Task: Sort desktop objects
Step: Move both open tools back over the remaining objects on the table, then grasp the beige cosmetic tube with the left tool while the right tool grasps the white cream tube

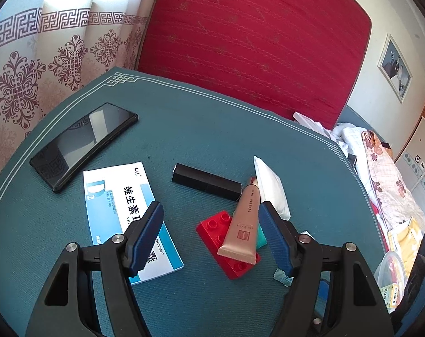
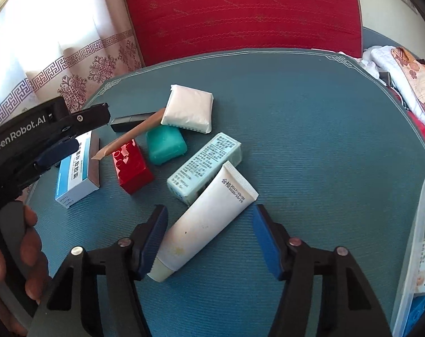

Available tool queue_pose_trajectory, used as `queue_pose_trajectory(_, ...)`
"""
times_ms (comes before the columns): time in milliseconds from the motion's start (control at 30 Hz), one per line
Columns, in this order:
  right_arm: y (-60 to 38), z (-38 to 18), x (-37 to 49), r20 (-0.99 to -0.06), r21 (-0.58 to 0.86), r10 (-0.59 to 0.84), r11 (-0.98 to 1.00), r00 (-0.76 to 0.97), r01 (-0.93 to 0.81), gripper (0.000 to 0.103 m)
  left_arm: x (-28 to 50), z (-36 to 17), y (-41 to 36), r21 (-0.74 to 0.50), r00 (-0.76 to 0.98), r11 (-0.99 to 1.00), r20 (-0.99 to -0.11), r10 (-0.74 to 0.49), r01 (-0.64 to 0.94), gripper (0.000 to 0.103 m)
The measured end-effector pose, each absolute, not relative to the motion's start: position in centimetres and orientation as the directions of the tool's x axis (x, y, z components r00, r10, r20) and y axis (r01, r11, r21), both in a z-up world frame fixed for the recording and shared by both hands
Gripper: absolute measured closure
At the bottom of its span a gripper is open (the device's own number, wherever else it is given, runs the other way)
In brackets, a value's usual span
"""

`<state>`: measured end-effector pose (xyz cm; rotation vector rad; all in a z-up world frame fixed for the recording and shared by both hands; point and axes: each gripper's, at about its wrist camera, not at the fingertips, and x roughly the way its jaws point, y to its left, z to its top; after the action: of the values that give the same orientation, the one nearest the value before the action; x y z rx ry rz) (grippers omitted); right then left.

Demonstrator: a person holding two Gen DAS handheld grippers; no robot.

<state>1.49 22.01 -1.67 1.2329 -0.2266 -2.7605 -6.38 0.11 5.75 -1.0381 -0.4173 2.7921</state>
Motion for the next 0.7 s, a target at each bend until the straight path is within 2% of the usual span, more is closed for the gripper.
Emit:
queue_pose_trajectory(100,22.9,-1.7,1.9,-0.73,0.157,-0.13,-0.987,-0.671,0.02,0.055,-6.4,5.7,0.3,-0.296,-0.752,-0.955,-0.622,0.218,-0.031,0.029)
queue_pose_trajectory(300,24.1,-1.8,2.4,-0.728,0.129,-0.094,-0.992,-0.679,-0.001,0.059,-6.5,5.5,0.6,-0.285,-0.748,-0.958,-0.628,0.214,-0.035,0.03)
queue_pose_trajectory(500,23.4,-1.8,1.9,-0.727,0.079,-0.059,-0.997,-0.684,0.002,0.059,-6.4,5.5,1.0,-0.265,-0.749,-0.963,-0.63,0.207,-0.043,0.03)
queue_pose_trajectory(700,23.7,-1.9,2.2,-0.724,0.091,-0.071,-0.996,-0.686,0.007,0.059,-6.5,5.3,1.3,-0.254,-0.747,-0.966,-0.634,0.2,-0.044,0.03)
